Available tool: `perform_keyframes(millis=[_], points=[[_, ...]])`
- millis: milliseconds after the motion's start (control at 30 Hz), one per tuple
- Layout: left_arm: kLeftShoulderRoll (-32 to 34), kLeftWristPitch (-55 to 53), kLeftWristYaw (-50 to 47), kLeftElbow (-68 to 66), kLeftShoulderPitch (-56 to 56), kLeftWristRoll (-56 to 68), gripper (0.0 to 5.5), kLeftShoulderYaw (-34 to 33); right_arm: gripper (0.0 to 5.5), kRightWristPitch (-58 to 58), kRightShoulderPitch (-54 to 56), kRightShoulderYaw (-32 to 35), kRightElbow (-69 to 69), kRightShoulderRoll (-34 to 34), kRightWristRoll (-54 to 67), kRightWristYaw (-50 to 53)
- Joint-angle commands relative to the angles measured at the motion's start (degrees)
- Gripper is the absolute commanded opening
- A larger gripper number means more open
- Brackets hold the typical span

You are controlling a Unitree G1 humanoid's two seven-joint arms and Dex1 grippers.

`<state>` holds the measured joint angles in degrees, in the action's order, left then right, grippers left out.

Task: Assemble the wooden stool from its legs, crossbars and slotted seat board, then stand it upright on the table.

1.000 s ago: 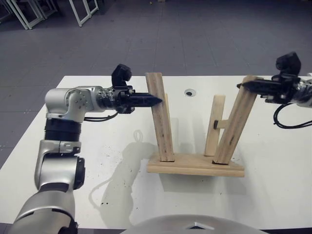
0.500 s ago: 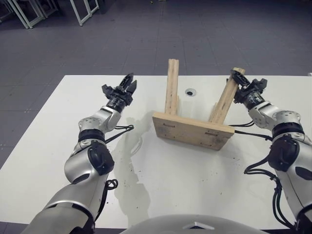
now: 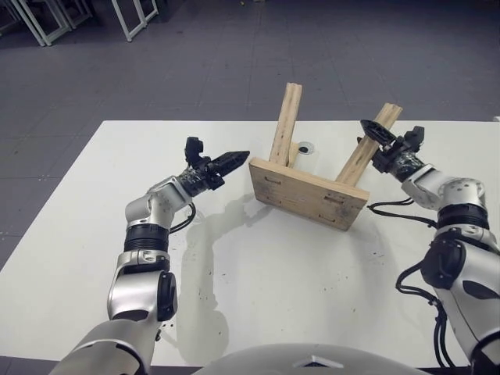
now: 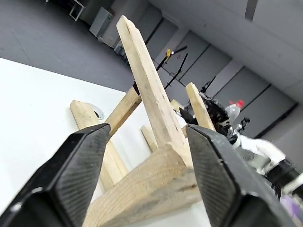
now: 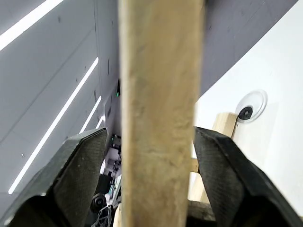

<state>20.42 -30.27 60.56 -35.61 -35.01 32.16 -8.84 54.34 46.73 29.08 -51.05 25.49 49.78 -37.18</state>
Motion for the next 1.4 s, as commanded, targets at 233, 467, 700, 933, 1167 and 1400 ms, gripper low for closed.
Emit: perform_keyframes(millis=[233,467,700,933,1167,1400], points=[[9.10,18.46,19.47,-9.13,-7.32,-16.16,4.66,12.67,3.21,32.01,-16.21,-0.58,37.73,8.99,10.47,1.29],[7.67,27.46,21.97,-17.30,-12.08,-21.40,5.48,14.93,3.21,28.64,-25.63,-19.02,55.16,28.48,8.48,-20.75],[6.17,28.97,23.61,-18.68,-11.85,-22.96,5.48,15.68,3.21,10.77,-30.46,-32.14,64.65,35.51,-4.78,-28.58],[5.06,29.34,22.24,-18.60,-11.58,-23.38,5.48,15.19,3.21,9.39,-32.91,-38.54,81.30,27.68,-9.87,-15.41],[5.05,29.38,21.25,-19.09,-11.48,-24.18,5.48,15.04,3.21,17.90,-32.49,-41.61,90.99,13.83,-10.20,1.52],[5.64,28.94,21.03,-19.19,-11.32,-24.72,5.50,14.94,2.79,28.93,-33.85,-37.79,94.95,3.39,-13.66,16.54]])
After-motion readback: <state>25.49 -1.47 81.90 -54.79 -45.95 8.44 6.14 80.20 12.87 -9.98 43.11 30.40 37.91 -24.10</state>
